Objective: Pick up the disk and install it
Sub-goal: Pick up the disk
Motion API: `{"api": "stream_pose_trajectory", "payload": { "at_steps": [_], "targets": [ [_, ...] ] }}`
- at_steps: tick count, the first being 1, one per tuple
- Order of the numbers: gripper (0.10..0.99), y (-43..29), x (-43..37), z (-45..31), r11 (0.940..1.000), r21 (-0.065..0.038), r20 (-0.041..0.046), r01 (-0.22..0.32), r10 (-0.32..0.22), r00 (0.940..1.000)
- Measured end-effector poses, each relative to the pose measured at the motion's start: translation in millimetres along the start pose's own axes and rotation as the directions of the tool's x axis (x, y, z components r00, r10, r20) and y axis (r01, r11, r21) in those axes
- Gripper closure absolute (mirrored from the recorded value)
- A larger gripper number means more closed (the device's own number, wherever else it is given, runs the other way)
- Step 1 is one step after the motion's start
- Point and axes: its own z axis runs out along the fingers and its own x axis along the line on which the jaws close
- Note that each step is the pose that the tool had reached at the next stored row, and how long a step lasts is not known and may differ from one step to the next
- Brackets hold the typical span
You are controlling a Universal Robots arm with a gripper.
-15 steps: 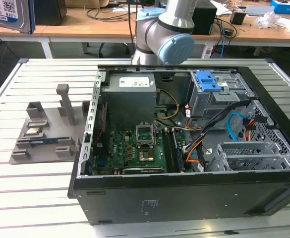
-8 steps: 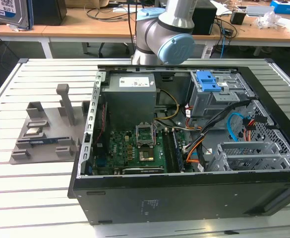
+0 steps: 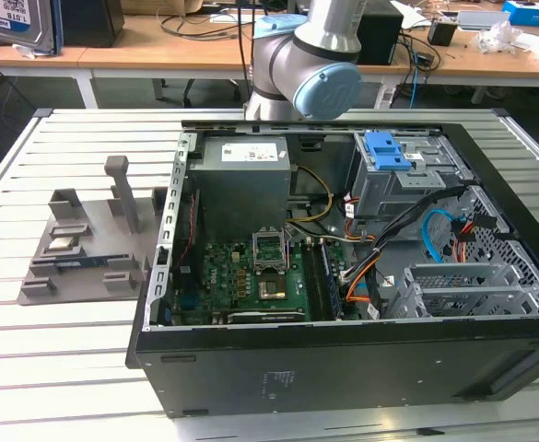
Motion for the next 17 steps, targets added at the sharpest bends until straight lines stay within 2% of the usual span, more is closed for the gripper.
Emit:
{"api": "stream_pose_trajectory", "payload": {
  "at_steps": [2, 4, 6, 9, 11, 12, 16, 17],
  "targets": [
    [0.722, -6.3, 0.2, -0.3, 1.0, 0.0, -0.0001, 0.0, 0.0, 1.0],
    [0.722, -17.8, 0.5, -0.7, 1.0, 0.0, -0.0002, 0.0, 0.0, 1.0],
    [0.722, -25.7, 0.7, -1.1, 1.0, 0.0, -0.0002, 0.0, 0.0, 1.0],
    [0.722, -41.3, 1.1, -1.7, 1.0, 0.0, -0.0001, 0.0, 0.0, 1.0],
    [0.722, -47.9, 1.3, -2.0, 1.0, 0.0, -0.0002, 0.0, 0.0, 1.0],
    [0.722, -54.3, 1.4, -2.4, 1.0, 0.0, -0.0002, 0.0, 0.0, 1.0],
    [0.722, -68.2, 1.8, -2.9, 1.0, 0.0, -0.0002, 0.0, 0.0, 1.0],
    [0.722, -73.7, 1.9, -3.2, 1.0, 0.0, -0.0002, 0.0, 0.0, 1.0]
  ]
}}
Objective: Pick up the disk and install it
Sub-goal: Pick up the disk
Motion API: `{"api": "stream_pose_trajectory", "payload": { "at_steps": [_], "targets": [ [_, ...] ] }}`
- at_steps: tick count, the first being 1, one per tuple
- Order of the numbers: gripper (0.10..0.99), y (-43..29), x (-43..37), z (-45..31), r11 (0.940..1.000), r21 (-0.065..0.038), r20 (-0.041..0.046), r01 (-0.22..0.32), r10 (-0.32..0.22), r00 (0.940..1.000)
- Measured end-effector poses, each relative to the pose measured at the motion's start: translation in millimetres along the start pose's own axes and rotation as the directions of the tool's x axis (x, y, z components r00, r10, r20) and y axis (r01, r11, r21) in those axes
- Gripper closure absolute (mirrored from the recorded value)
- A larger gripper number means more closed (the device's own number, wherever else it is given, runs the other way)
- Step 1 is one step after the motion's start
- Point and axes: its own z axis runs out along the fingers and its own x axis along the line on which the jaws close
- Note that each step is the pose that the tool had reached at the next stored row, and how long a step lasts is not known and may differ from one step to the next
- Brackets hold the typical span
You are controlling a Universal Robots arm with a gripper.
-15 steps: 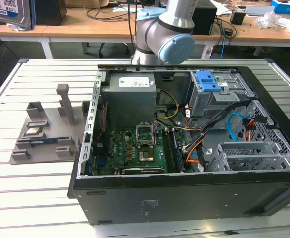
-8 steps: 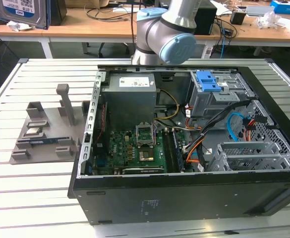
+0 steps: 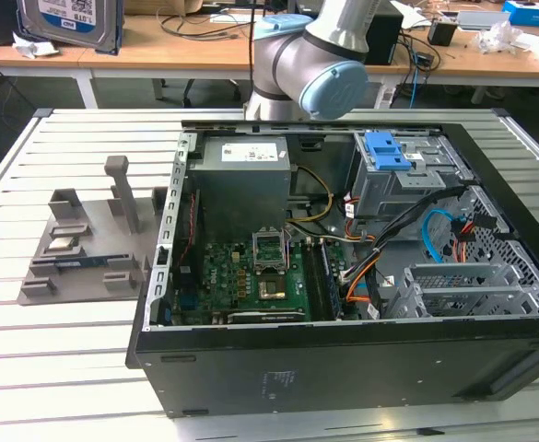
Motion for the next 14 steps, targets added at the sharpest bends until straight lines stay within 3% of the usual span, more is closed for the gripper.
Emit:
{"api": "stream_pose_trajectory", "payload": {
  "at_steps": [8, 14],
  "targets": [
    [0.722, -20.9, 0.4, -0.9, 1.0, 0.0, 0.0, 0.0, 0.0, 1.0],
    [0.722, -44.1, 0.8, -1.9, 1.0, 0.0, 0.0, 0.0, 0.0, 1.0]
  ]
}}
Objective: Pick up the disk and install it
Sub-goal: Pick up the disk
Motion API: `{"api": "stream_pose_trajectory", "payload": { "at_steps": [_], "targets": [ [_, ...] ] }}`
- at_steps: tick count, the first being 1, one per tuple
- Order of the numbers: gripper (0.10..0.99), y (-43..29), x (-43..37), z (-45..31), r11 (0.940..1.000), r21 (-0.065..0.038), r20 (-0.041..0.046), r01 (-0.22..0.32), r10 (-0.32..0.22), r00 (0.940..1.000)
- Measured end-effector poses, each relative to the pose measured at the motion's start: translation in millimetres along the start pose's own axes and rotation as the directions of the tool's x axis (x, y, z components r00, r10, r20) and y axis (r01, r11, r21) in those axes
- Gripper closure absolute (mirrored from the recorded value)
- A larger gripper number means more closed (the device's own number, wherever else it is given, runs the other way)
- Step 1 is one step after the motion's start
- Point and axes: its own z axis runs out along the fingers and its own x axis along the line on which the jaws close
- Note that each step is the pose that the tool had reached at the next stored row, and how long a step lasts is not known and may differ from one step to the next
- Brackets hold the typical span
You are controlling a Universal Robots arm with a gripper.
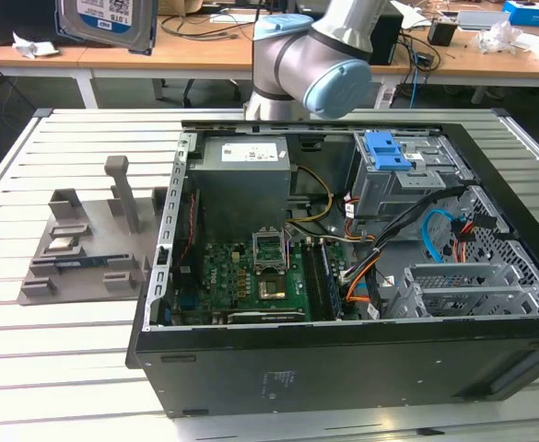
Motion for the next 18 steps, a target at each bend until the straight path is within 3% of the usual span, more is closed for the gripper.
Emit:
{"api": "stream_pose_trajectory", "payload": {
  "at_steps": [6, 10, 18],
  "targets": [
    [0.722, -19.9, 0.4, -0.8, 1.0, 0.0, 0.0, 0.0, 0.0, 1.0],
    [0.722, -42.1, 0.9, -1.8, 1.0, 0.0, 0.0, 0.0, 0.0, 1.0],
    [0.722, -67.9, 1.3, -2.9, 1.0, 0.0, 0.0, 0.0, 0.0, 1.0]
  ]
}}
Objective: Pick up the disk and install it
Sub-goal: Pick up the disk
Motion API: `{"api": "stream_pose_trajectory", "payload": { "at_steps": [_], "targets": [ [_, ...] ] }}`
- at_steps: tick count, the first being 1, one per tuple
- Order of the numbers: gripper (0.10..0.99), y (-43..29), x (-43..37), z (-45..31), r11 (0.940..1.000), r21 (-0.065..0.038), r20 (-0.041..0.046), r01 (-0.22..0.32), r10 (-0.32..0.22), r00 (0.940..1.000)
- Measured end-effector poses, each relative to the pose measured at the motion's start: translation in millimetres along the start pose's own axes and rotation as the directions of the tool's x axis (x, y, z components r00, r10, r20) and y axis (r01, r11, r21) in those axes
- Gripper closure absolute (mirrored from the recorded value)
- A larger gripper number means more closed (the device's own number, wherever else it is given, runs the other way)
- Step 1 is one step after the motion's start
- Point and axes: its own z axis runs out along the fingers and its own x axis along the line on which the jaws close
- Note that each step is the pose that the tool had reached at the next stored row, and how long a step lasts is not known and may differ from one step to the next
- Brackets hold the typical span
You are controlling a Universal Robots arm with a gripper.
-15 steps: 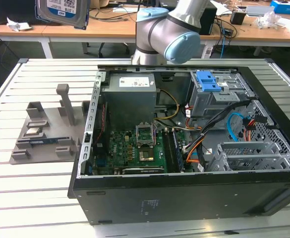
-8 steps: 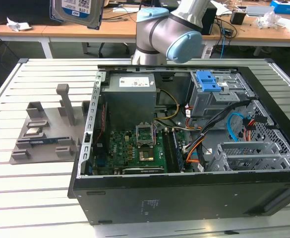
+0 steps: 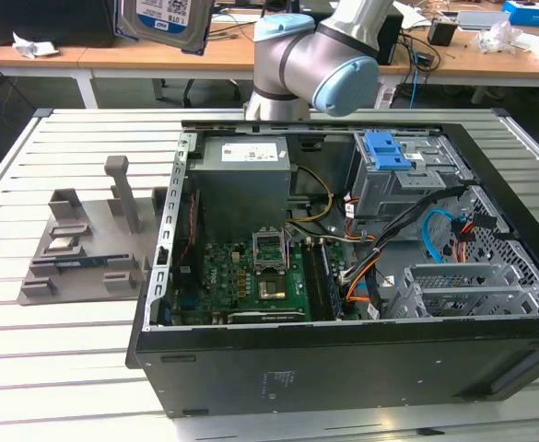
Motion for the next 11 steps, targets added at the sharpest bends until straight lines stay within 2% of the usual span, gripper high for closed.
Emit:
{"api": "stream_pose_trajectory", "payload": {
  "at_steps": [1, 2, 11],
  "targets": [
    [0.722, -6.2, 0.1, -0.3, 1.0, 0.0, 0.0, 0.0, 0.0, 1.0],
    [0.722, -9.6, 0.1, -0.4, 1.0, 0.0, 0.0, 0.0, 0.0, 1.0],
    [0.722, -35.2, 0.6, -1.5, 1.0, 0.0, 0.0, 0.0, 0.0, 1.0]
  ]
}}
